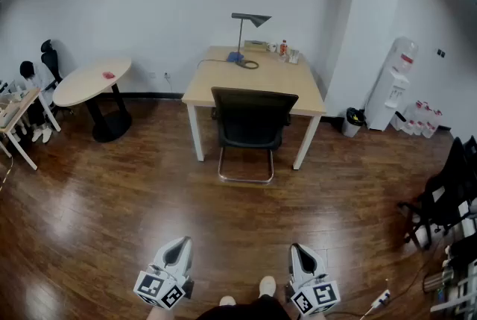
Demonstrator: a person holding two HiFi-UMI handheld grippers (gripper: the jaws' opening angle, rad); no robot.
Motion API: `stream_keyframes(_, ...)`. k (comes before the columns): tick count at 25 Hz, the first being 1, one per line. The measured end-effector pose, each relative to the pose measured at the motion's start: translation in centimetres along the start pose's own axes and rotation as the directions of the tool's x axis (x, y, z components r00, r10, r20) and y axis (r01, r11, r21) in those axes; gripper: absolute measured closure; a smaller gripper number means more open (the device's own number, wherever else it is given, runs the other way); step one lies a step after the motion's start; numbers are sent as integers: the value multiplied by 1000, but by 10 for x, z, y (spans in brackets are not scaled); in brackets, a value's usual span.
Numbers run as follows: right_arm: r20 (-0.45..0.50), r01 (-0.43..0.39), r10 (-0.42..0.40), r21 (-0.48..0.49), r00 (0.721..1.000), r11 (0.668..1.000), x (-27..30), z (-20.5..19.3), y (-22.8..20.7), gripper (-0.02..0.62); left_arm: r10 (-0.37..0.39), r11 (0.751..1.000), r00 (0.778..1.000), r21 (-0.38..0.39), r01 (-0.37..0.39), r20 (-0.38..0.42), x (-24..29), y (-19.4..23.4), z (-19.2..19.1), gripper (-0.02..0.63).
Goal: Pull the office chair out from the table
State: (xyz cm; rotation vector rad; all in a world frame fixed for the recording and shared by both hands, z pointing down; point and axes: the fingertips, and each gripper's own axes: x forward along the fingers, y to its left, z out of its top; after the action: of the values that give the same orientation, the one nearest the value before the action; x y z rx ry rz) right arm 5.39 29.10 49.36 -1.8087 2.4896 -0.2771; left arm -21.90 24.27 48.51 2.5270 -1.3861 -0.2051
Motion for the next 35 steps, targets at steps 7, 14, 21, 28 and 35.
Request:
stream_keyframes(7,0,-47,47,-1,999,999,30,-3,6,583,-6,1000,1000,4,6,18,10,14,7,598)
stream_keyframes(14,26,-102,101,55,995,993,77,9,-24,583,59,998,997,24,-60,44,43,19,21,598)
stream_keyframes(21,96,-116,111,53,989,992,114,40,-70,583,50,997,996,60,-54,73,109,10,35,598)
stream_keyframes(28,114,-82,77,48,991,995,123,55,-133,583,19,997,998,67,-24,67,177,-15,31,598)
stream_keyframes(35,107,-54,47,64,993,997,127,52,-182,583,18,999,998,44,-21,65,219,-36,25,598)
